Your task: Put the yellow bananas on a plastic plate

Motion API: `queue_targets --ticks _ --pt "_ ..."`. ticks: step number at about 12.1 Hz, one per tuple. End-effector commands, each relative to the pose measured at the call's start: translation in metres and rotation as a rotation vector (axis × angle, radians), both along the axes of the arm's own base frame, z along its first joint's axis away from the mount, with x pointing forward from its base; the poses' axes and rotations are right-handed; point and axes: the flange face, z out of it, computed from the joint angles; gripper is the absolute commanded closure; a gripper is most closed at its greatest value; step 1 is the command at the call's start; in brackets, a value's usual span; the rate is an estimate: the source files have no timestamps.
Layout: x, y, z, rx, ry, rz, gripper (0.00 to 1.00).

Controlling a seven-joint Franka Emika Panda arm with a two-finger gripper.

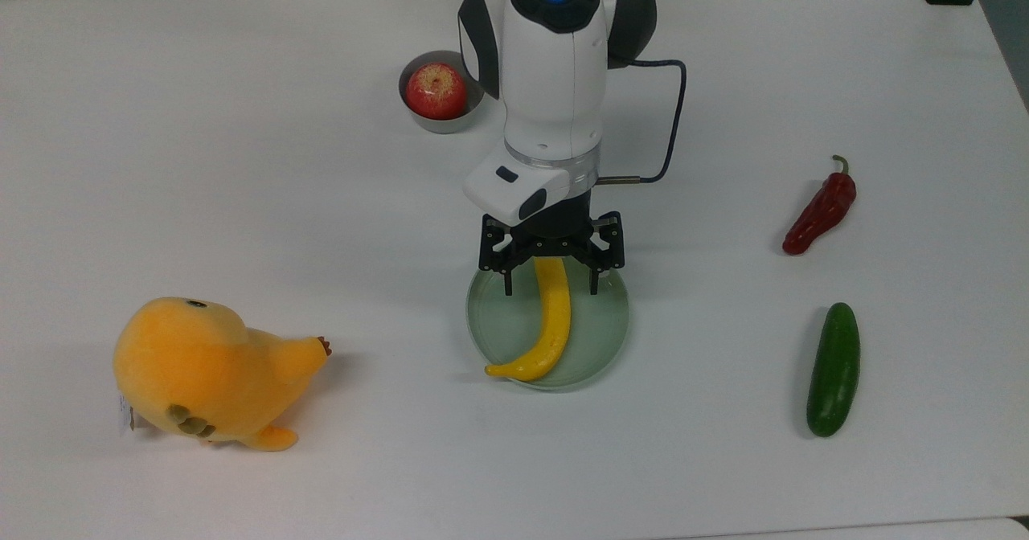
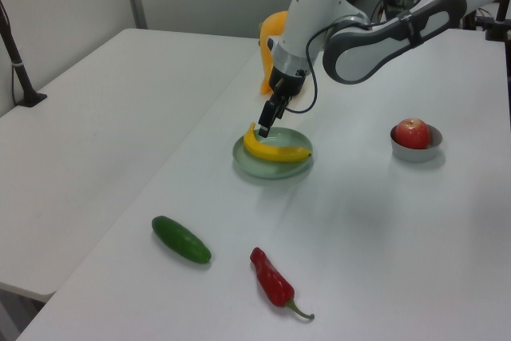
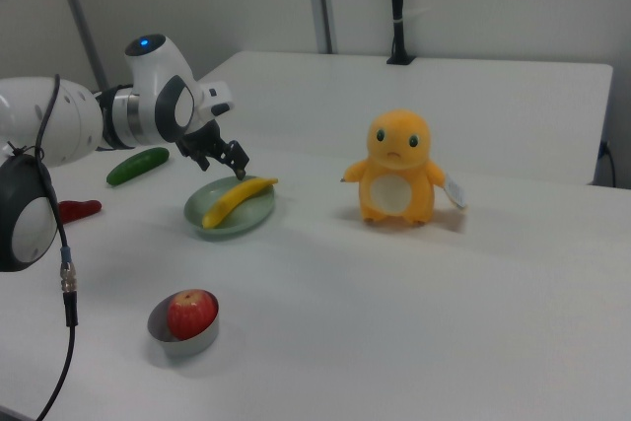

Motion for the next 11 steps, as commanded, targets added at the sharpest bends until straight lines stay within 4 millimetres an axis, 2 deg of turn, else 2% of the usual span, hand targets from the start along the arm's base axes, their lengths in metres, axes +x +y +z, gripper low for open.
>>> queue_targets --ticks 1,3,6,7,9,10,11 --pt "-0.014 -0.026 0.05 -0.067 0.02 -0.027 0.0" --pt "-0.033 -0.06 0.084 -0.118 0.086 -0.077 0.0" --pt "-0.064 -0.097 0.117 -0.179 0.168 -0.104 0.0" --pt "-0.076 -0.116 0.131 -0.203 0.216 -0.091 0.0" --pt "-0.096 -0.151 0.16 -0.12 0.264 -0.106 0.0" --pt "-0.104 -0.163 0.167 -0.105 0.263 -0.117 0.0" --pt "-0.12 -0.177 0.175 -0.098 0.265 -0.115 0.0"
